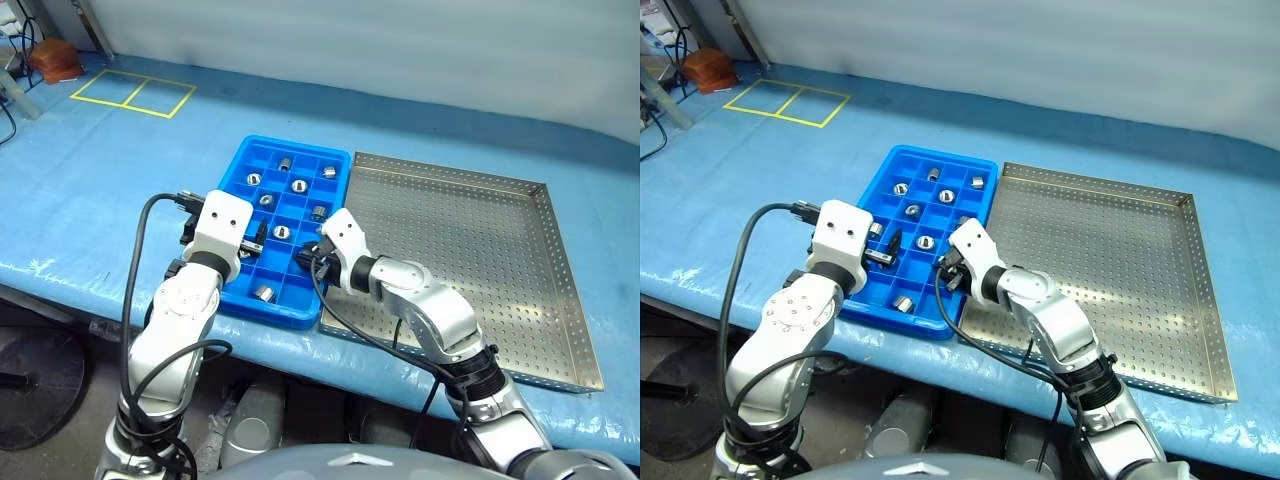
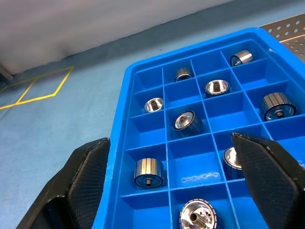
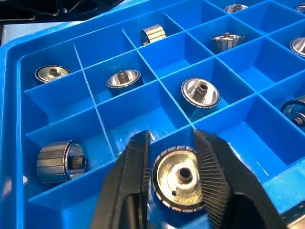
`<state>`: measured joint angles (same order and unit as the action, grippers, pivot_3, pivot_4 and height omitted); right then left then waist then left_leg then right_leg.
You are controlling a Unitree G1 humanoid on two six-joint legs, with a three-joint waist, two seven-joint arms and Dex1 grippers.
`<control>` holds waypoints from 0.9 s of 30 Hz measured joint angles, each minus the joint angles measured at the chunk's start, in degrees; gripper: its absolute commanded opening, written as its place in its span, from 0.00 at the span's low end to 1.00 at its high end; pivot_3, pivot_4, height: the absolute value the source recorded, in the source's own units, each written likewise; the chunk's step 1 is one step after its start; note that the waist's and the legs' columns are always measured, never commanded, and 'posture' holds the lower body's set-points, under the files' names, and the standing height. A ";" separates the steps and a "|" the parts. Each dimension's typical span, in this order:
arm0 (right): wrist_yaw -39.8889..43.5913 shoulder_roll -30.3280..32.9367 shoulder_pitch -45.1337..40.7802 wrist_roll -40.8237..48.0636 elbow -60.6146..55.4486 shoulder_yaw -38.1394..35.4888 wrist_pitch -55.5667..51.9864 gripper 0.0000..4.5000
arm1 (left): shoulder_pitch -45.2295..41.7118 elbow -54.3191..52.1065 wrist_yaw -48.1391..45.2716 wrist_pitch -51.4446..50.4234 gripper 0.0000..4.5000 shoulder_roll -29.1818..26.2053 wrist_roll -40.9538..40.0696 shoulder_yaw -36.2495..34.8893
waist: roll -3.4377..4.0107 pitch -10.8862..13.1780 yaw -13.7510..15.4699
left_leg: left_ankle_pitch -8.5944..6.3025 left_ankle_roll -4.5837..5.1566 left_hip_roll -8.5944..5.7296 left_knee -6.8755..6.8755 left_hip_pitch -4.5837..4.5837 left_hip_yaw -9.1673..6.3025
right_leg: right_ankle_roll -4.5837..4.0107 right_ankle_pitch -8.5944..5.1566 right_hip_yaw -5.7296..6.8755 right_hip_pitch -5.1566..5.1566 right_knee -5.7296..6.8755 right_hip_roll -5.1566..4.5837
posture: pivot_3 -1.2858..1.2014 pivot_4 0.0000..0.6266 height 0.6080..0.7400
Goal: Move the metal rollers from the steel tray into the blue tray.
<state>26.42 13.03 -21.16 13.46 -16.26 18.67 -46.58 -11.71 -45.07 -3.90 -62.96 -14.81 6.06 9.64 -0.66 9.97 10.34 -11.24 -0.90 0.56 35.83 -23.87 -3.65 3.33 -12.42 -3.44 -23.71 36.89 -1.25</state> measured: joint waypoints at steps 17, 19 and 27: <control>0.12 13.29 5.09 0.83 -5.35 -18.39 6.75 0.52 | -7.58 21.17 -15.50 21.98 0.99 3.31 -11.56 0.16 | -0.02 0.01 -2.83 | -0.02 0.05 -0.09 0.08 -0.13 0.10 | -0.01 0.02 0.00 -0.01 -0.11 -0.14 | 0.57 0.24 1.00; 0.50 14.73 6.21 1.18 -5.09 -20.29 6.36 0.52 | -8.66 24.18 -18.31 24.56 0.99 3.13 -13.02 0.29 | -0.02 0.01 -4.25 | -0.04 0.08 -0.08 0.06 -0.13 0.11 | -0.05 0.04 -0.02 -0.01 -0.10 -0.14 | 0.56 0.24 1.00; 7.98 19.35 13.56 5.79 -5.42 -23.59 6.90 0.65 | -10.50 32.09 -32.47 30.42 1.00 0.13 -18.97 2.22 | -0.02 0.01 -9.62 | -0.07 0.14 -0.07 0.11 -0.01 0.15 | 0.03 0.01 -0.06 0.08 -0.04 -0.12 | 0.54 0.24 1.00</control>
<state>34.40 32.37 -7.60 19.25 -21.68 -4.92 -39.68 -22.21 -12.98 -36.37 -32.54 -14.68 -12.92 11.86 -0.68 9.98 0.72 -11.31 -0.75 0.49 35.94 -23.87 -3.50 3.37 -12.41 -3.50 -23.63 36.85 -1.37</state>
